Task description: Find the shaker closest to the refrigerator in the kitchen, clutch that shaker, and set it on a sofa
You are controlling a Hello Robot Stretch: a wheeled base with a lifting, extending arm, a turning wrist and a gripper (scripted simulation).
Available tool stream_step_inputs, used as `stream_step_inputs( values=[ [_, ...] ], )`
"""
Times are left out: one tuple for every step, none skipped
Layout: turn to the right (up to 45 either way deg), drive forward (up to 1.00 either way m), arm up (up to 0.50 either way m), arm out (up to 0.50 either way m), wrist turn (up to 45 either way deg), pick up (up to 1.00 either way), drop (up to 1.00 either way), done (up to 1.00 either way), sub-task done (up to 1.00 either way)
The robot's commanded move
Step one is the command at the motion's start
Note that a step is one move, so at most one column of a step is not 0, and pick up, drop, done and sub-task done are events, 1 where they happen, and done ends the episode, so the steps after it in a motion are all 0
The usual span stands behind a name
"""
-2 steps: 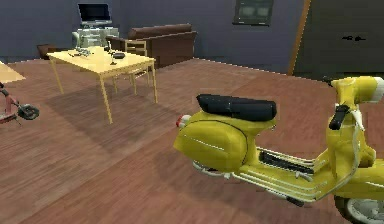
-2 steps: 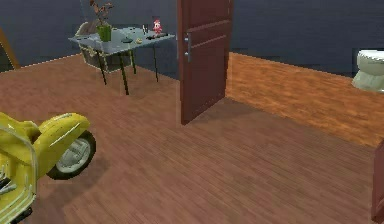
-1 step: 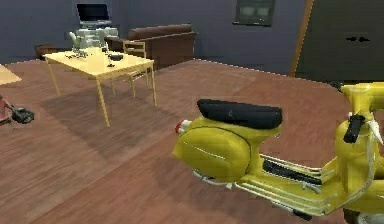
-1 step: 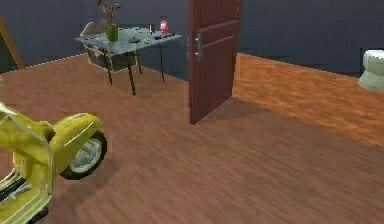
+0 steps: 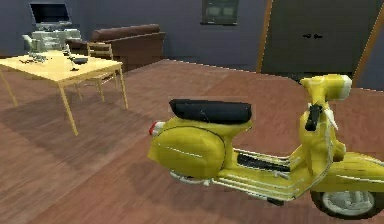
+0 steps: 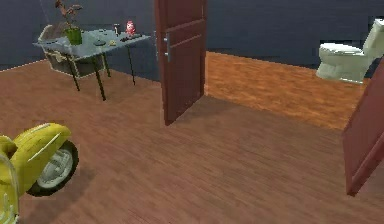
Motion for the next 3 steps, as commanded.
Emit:
stream_step_inputs(
  values=[
    [3.0, 0.0, 0.0, 0.0, 0.0, 0.0, 0.0, 0.0, 0.0],
    [0.0, 0.55, 0.0, 0.0, 0.0, 0.0, 0.0, 0.0, 0.0],
    [-45.0, 0.0, 0.0, 0.0, 0.0, 0.0, 0.0, 0.0, 0.0]
  ],
)
